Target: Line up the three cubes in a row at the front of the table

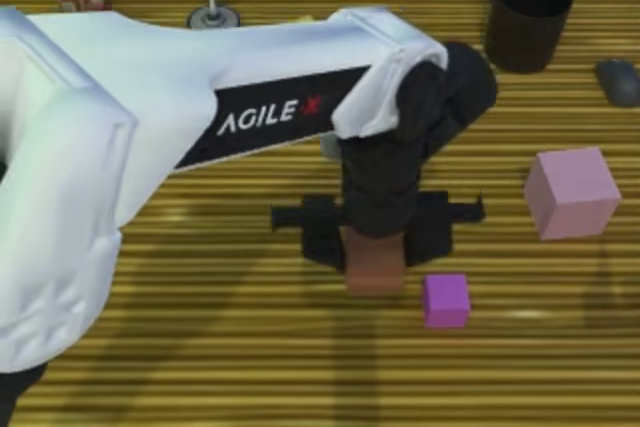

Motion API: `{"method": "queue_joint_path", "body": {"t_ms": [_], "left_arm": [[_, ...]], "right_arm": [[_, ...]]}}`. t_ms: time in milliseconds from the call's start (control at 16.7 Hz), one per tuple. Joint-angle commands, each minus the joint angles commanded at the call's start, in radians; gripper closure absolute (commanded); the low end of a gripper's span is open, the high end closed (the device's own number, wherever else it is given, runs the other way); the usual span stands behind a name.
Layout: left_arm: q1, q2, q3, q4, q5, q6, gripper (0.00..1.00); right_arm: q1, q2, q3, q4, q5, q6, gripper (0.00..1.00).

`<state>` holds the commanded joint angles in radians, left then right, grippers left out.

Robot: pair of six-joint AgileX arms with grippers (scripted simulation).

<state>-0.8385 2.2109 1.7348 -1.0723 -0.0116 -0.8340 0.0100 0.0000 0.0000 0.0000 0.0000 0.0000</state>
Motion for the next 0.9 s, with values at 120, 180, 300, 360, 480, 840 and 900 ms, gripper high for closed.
{"method": "queue_joint_path", "body": {"t_ms": [120, 180, 300, 360, 480, 840, 900], "left_arm": [[-0.002, 0.016, -0.051, 0.067, 0.001, 0.000, 1.00], [-0.003, 0.021, -0.067, 0.086, 0.001, 0.000, 1.00], [-0.003, 0.024, -0.075, 0.094, 0.001, 0.000, 1.00], [-0.003, 0.024, -0.075, 0.094, 0.001, 0.000, 1.00], [-0.003, 0.024, -0.075, 0.094, 0.001, 0.000, 0.92], [-0.003, 0.024, -0.075, 0.094, 0.001, 0.000, 0.47], [-0.003, 0.024, -0.075, 0.094, 0.001, 0.000, 0.40]], "right_arm": [[0.000, 0.000, 0.000, 0.000, 0.000, 0.000, 0.00], [0.000, 0.000, 0.000, 0.000, 0.000, 0.000, 0.00], [0.000, 0.000, 0.000, 0.000, 0.000, 0.000, 0.00], [0.000, 0.000, 0.000, 0.000, 0.000, 0.000, 0.00], [0.000, 0.000, 0.000, 0.000, 0.000, 0.000, 0.00], [0.000, 0.000, 0.000, 0.000, 0.000, 0.000, 0.00], [0.000, 0.000, 0.000, 0.000, 0.000, 0.000, 0.00]]}}
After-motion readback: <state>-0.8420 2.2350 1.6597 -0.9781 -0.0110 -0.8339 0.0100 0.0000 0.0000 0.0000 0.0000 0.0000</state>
